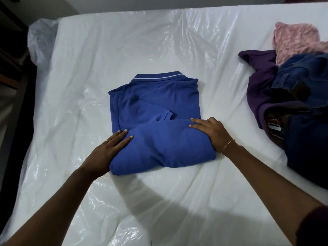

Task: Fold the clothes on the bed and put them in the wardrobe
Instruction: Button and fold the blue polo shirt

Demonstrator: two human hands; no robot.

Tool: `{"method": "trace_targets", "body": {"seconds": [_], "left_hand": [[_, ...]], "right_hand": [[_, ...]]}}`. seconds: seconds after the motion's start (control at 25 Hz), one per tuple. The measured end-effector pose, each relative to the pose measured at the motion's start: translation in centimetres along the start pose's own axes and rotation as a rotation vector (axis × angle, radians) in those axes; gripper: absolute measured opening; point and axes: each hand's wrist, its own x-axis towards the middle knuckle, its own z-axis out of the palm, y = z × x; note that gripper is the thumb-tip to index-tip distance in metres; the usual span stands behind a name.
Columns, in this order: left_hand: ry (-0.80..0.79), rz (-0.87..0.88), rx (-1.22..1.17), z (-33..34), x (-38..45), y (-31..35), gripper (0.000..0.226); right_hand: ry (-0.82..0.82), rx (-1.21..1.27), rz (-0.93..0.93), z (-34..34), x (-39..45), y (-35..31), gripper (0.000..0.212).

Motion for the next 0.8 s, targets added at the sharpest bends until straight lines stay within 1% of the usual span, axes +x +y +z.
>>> {"method": "trace_targets", "body": {"seconds": [0.04,0.08,0.12,0.16,0.2,0.24,0.28,0.32,0.36,0.4,0.44,0.52,0.56,0.64,0.72,0.8], "left_hand": [[-0.018,-0.023,-0.043,0.0,-0.4,0.3,0.084],[-0.046,-0.047,-0.101,-0.1,-1.1,0.3,0.079],[-0.082,-0.089,-0.158,-0.1,-2.0,0.3,0.074],[-0.103,-0.152,-0.21,0.0,-3.0,0.3,0.067],[-0.098,-0.248,-0.27,0.1,-3.9,0.7,0.058],[-0.064,-0.369,-0.363,-0.1,-4.2,1.5,0.047],[-0.02,-0.489,-0.499,-0.6,-3.8,2.6,0.04],[0.008,-0.58,-0.645,-1.2,-2.7,3.7,0.037],[0.053,-0.627,-0.754,-1.9,-1.1,4.7,0.036],[0.113,-0.665,-0.781,-2.4,0.8,5.4,0.034],[0.179,-0.7,-0.781,-2.9,2.6,5.9,0.029],[0.321,-0.756,-0.765,-3.1,6.0,5.6,0.018],[0.372,-0.793,-0.751,-2.7,7.4,5.2,0.018],[0.425,-0.858,-0.622,-1.3,9.2,4.3,0.029],[0.465,-0.901,-0.48,0.2,9.7,3.7,0.037],[0.543,-0.961,-0.475,1.3,9.5,3.1,0.038]], "right_hand": [[-0.012,0.033,0.065,0.4,-1.5,0.1,0.044],[-0.068,0.062,0.133,1.4,-2.2,0.0,0.041],[-0.132,0.115,0.253,1.6,-3.1,-0.4,0.047],[-0.173,0.198,0.423,1.9,-3.6,-0.9,0.052],[-0.217,0.277,0.65,1.8,-4.0,-1.4,0.048],[-0.269,0.313,0.851,1.2,-4.6,-2.0,0.038],[-0.283,0.413,0.926,0.1,-4.9,-2.9,0.03],[-0.224,0.485,0.912,-0.6,-5.7,-3.2,0.034],[-0.168,0.505,0.875,-1.5,-5.9,-3.8,0.046],[-0.092,0.527,0.849,-1.9,-5.6,-3.8,0.054],[-0.03,0.5,0.845,-2.4,-5.1,-3.9,0.058],[0.037,0.381,0.882,-1.5,-2.4,-4.1,0.062],[0.043,0.322,0.915,-1.0,-1.0,-4.2,0.062],[0.082,0.204,0.959,-0.1,0.5,-4.4,0.063],[0.074,0.081,0.985,0.0,1.1,-4.3,0.063],[0.059,0.012,1.049,0.6,1.6,-4.8,0.062]]}}
